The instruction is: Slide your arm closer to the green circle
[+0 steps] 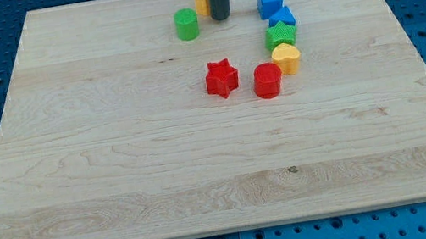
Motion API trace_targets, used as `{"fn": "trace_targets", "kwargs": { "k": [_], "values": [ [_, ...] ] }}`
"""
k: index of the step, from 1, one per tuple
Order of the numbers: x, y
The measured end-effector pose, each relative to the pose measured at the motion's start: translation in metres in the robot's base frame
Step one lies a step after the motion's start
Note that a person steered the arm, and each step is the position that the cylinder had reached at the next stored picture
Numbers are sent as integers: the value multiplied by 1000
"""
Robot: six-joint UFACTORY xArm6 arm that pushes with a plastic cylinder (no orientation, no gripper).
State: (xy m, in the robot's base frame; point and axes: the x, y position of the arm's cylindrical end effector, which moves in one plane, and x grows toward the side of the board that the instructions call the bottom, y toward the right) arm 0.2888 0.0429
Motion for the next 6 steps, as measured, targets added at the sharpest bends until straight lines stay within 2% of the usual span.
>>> {"fn": "trace_targets", "kwargs": {
  "k": [1,2,3,6],
  "values": [
    [40,7],
    [51,-1],
    [51,-24],
    [38,-34]
  ]
}}
